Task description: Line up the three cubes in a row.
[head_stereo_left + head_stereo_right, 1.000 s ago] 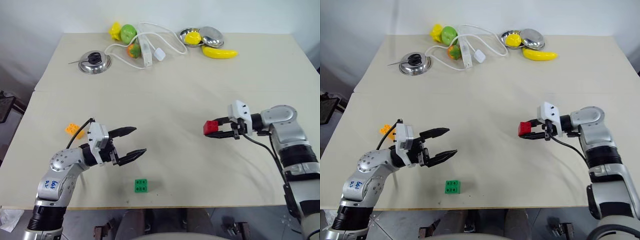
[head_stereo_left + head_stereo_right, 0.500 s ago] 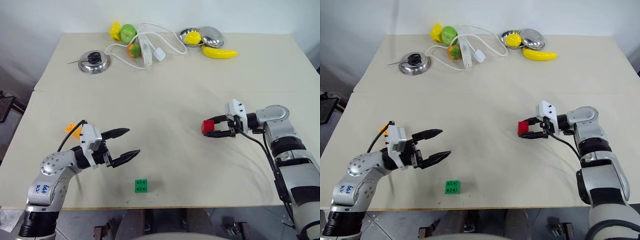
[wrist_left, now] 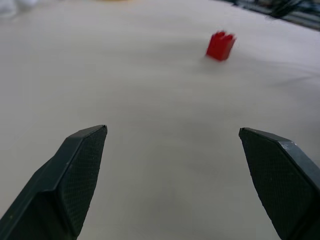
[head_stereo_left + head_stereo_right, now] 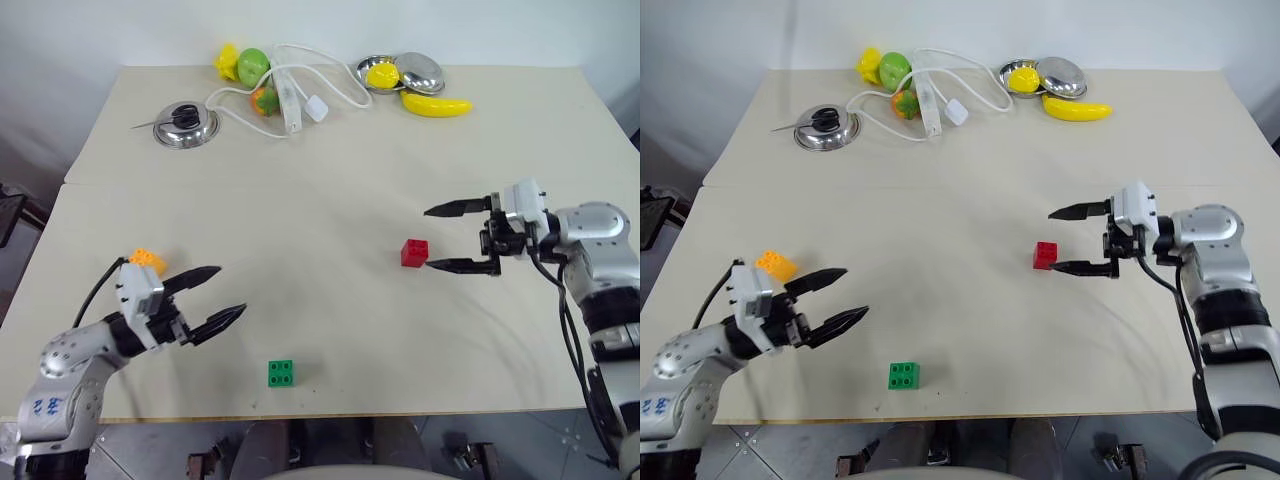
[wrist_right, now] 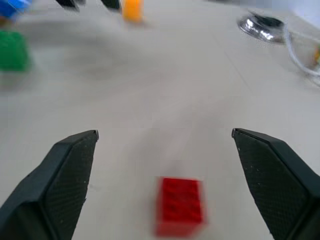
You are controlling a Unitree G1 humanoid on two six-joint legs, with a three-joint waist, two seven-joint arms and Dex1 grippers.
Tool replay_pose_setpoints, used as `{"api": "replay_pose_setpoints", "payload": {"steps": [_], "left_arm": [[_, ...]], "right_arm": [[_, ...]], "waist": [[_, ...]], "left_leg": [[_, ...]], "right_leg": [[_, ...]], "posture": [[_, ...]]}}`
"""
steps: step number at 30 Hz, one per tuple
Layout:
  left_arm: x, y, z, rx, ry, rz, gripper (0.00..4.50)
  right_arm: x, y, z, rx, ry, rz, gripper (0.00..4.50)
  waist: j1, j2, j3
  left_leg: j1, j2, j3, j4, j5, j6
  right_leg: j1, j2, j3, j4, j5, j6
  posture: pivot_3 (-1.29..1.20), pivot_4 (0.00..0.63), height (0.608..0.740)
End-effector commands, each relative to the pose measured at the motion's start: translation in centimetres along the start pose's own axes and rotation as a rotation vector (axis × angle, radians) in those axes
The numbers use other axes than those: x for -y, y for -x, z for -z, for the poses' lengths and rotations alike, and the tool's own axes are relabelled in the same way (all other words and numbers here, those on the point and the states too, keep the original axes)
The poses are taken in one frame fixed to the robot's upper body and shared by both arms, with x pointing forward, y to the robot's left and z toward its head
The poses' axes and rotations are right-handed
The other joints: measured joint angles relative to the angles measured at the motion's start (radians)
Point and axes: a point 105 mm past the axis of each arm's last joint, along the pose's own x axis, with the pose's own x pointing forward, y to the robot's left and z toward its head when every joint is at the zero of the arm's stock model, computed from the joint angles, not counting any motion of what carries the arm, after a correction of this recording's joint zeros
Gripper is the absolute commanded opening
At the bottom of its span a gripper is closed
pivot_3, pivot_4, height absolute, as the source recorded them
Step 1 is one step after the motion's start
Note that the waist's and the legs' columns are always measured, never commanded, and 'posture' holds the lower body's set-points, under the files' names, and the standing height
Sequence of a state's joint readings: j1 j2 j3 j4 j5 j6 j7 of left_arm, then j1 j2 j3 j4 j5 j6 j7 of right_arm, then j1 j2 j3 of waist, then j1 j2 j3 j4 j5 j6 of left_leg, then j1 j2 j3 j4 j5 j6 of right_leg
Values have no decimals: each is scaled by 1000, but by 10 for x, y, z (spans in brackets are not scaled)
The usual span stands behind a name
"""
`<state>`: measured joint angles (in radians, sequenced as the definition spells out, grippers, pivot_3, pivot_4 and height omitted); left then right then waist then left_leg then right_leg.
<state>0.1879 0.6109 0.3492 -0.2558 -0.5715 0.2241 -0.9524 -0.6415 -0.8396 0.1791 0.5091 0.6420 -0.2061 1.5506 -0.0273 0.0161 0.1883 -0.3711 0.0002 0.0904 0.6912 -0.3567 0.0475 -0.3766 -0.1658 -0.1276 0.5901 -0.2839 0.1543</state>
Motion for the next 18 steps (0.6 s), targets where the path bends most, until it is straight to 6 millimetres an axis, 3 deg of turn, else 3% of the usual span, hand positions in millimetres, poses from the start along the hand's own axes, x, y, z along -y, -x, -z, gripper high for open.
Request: {"api": "replay_pose_setpoints", "payload": {"steps": [1,5,9,13,18], "left_arm": [[6,29,2,-30,-33,-24,4500],[16,64,17,-118,-11,-22,4500],[21,83,25,-204,-39,44,4500],[49,58,15,-211,-94,297,4500],[75,23,19,-227,-127,494,4500]], "right_arm": [[-30,0,-24,113,13,-115,4479],[-71,-7,-13,141,-57,-169,4479],[-82,-5,0,146,-59,-115,4479],[-85,14,10,82,-89,-72,4479],[-94,37,17,13,-115,-31,4479]], "waist": [[2,0,0],[14,-2,0],[25,-2,0],[30,-1,1],[26,-1,1]], "left_leg": [[0,0,0,0,0,0],[0,0,0,0,-1,0],[1,0,2,1,-5,-3],[1,-1,1,2,-6,-4],[1,-1,1,1,-5,0]], "right_leg": [[0,0,0,0,0,0],[0,-1,-1,0,0,0],[-1,-2,1,-1,0,0],[-1,-5,0,-3,0,-1],[0,-4,0,0,0,-1]], "posture": [[0,150,740],[0,150,740],[0,150,740],[0,150,740],[0,150,740]]}}
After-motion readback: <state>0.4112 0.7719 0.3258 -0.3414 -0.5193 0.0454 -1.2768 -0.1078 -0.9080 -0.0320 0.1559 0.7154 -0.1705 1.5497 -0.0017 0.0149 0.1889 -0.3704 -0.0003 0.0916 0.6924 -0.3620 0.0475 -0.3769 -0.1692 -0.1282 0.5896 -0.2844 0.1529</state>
